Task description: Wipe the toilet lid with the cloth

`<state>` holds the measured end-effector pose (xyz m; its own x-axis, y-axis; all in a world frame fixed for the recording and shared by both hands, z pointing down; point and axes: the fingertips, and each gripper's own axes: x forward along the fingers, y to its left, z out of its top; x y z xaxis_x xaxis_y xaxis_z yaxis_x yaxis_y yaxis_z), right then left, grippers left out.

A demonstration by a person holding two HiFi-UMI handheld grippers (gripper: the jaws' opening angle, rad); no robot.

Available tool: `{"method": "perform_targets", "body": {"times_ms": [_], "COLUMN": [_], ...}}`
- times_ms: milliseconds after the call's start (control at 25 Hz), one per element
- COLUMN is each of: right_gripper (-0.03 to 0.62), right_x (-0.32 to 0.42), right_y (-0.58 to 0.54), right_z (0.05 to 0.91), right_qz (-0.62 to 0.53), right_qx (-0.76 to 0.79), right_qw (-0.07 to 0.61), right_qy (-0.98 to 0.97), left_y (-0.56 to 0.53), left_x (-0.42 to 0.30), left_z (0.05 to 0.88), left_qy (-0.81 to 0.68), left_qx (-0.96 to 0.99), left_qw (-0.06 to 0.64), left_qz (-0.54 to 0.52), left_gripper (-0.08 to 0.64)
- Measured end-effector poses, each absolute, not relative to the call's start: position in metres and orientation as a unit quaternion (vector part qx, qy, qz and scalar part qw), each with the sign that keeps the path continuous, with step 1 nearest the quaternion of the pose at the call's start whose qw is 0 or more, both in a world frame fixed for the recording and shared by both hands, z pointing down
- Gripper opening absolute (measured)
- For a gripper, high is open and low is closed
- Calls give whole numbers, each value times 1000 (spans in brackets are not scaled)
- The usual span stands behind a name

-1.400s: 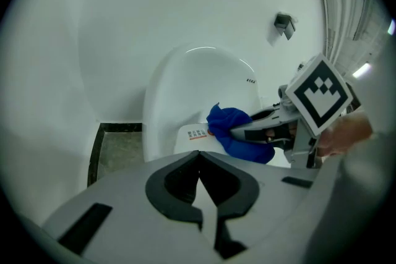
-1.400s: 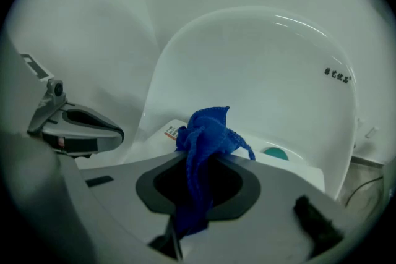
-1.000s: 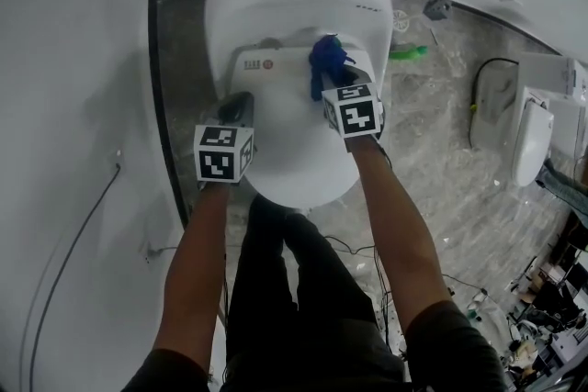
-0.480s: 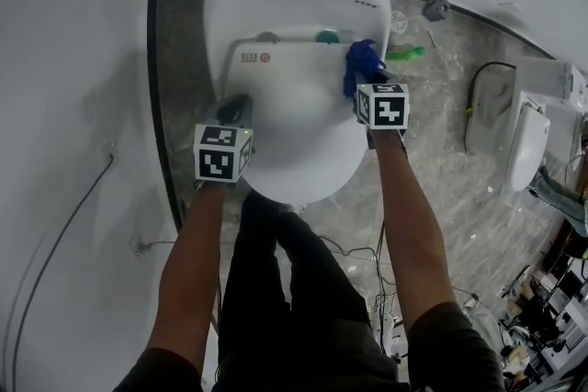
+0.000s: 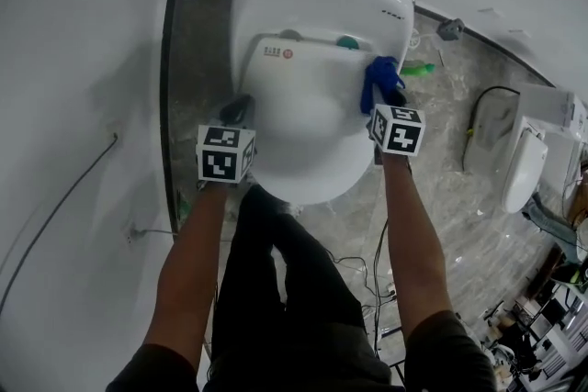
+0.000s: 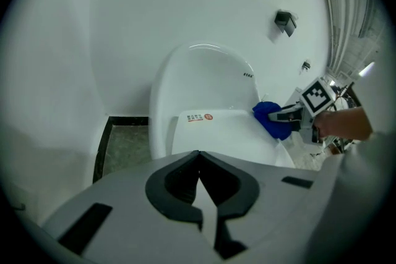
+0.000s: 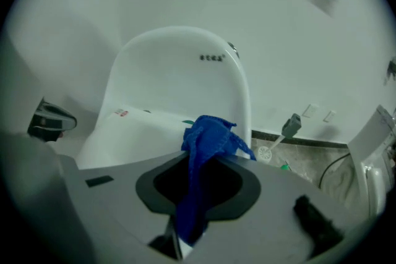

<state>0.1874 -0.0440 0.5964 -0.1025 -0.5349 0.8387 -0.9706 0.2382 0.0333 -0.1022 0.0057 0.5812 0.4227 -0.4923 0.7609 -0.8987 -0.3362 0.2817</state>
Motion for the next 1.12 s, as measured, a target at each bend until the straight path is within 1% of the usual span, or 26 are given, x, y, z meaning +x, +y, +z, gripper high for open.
{"method": "perform_targets", "body": {"times_ms": [240,400,560,640,720,920,1120], "right_gripper": [67,67,66,66,66,66,66], "right_x": [46,-47,-98,-102,-96,-74,-21], "right_y": [-22,0,18,24,26,21,20], "right_z": [561,564,589,606,618,617,610], "right_qz": [276,294,307,305,301,303,313], "right_qx": [477,408,367,363,368,388,434], "right_qw": [325,329,363,395,411,409,391], "right_qy": [-768,-799,-800,-787,-777,-768,-749], "left_y": [14,25,33,37,40,43,47], "left_x": [-133,-157,-169,-171,-169,-164,-142], "left_z": [587,591,592,593,593,593,591], "left_qy": [-481,-505,-518,-519,-520,-523,-509], "left_qx": [747,729,721,719,718,717,725], "left_qw": [360,368,369,372,374,372,377], "left_qz": [284,280,276,273,272,271,272], "left_gripper": [11,11,11,11,11,11,11]}}
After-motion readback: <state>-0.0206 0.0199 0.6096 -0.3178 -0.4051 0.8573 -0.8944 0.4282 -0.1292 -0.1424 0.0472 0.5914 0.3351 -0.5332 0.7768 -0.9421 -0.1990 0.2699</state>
